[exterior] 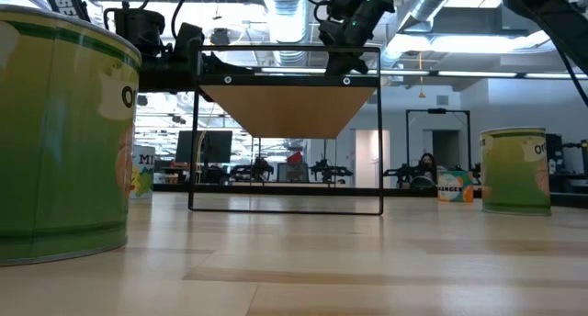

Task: Pick and place cans onto a shelf
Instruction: Put the canned pears aligned with the other canned pears on the shelf

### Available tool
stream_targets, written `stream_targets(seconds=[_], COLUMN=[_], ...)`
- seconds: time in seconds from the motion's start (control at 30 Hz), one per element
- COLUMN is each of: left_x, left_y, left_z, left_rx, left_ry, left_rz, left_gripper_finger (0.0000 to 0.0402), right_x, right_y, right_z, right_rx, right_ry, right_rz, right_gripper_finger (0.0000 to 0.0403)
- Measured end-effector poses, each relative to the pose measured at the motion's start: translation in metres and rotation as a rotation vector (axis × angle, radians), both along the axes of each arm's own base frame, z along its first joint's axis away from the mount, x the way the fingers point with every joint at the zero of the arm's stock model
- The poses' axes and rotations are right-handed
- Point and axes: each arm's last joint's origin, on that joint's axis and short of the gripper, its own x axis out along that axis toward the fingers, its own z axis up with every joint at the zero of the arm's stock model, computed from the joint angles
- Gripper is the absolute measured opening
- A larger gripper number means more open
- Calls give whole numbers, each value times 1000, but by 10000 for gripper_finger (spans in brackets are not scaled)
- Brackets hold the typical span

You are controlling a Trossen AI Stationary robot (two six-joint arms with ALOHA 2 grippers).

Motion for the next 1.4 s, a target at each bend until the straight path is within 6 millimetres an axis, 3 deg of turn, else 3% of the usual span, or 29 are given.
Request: stream_targets(seconds=[0.5, 0.73, 0.83, 1.0, 1.17, 1.4], left_x=[0, 0, 0, 0, 0, 0], left_y=[0, 0, 0, 0, 0, 0], left_z=[0, 0, 0, 0, 0, -1], left_rx=[-3, -2, 6, 10, 8, -15], left_ry=[-1, -1, 0, 4, 5, 3], left_rz=[0, -1, 1, 2, 2, -1], left_gripper_finger=[0, 0, 0, 0, 0, 0], right_x=[5, -20, -32, -60, -83, -101], right_y=[4, 62, 86, 125, 155, 175], right_z=[8, 65, 70, 45, -21, -89], right_rx=[-86, -349, -408, -459, -480, -434], right_ry=[-20, -8, 13, -82, -302, -643], right_rz=[2, 183, 172, 133, 94, 8], right_gripper_finger=[59, 9, 10, 6, 5, 31])
